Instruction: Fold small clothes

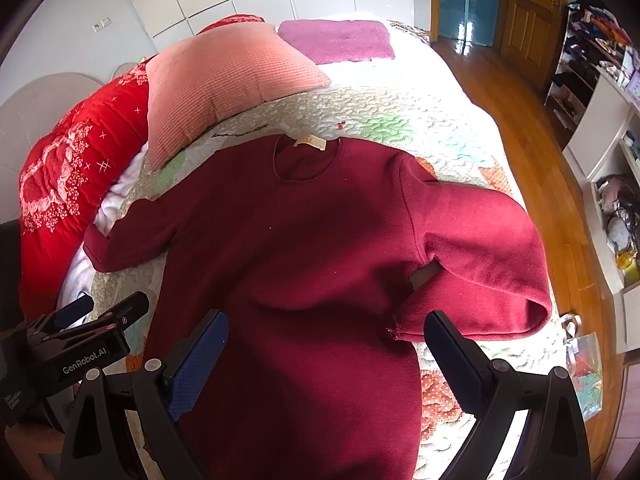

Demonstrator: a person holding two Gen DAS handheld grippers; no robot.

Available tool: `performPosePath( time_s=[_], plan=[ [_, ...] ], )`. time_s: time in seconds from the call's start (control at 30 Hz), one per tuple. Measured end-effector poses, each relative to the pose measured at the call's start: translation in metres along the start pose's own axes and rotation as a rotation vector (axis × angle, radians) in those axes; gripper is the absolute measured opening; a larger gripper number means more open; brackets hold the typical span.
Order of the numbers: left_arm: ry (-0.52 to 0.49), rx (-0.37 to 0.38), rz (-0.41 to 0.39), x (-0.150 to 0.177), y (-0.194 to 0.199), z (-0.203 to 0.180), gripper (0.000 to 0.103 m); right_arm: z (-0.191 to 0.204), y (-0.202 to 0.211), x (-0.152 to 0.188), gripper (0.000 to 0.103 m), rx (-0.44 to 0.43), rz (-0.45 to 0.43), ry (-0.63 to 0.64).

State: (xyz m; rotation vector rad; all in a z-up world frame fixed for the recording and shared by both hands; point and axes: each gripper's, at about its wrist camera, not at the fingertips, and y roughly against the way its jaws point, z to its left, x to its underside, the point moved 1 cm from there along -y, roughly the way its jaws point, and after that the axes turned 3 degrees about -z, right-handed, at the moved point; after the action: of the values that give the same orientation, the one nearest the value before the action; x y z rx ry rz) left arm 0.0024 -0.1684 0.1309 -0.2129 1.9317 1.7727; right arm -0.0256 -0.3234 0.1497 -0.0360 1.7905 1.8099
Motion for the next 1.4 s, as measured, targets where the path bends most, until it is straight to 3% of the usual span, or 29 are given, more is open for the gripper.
performPosePath(
  time_s=[1.4],
  plan=[
    [-0.032, 0.013, 0.009, -0.019, -0.03, -0.02, 0.102, -0.006, -0.044, -0.018, 0.098, 0.036, 0.032, -0.05]
  ],
)
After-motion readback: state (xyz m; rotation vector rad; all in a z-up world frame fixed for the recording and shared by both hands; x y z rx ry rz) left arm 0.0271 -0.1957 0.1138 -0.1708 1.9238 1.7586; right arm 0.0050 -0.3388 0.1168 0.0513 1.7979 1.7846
